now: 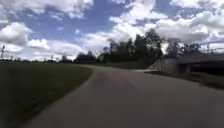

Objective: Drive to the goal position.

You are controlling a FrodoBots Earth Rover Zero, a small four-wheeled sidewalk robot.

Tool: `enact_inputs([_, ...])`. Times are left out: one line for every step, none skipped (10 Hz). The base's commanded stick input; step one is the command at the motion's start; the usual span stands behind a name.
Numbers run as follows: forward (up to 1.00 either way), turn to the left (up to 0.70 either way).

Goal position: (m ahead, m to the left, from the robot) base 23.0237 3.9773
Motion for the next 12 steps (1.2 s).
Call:
enact_inputs([1.00,0.00])
enact_inputs([1.00,0.00])
enact_inputs([1.00,0.00])
enact_inputs([1.00,0.00])
enact_inputs([1.00,0.00])
enact_inputs([1.00,0.00])
enact_inputs([1.00,0.00])
enact_inputs([1.00,0.00])
enact_inputs([1.00,0.00])
enact_inputs([1.00,0.00])
enact_inputs([1.00,0.00])
enact_inputs([1.00,0.00])
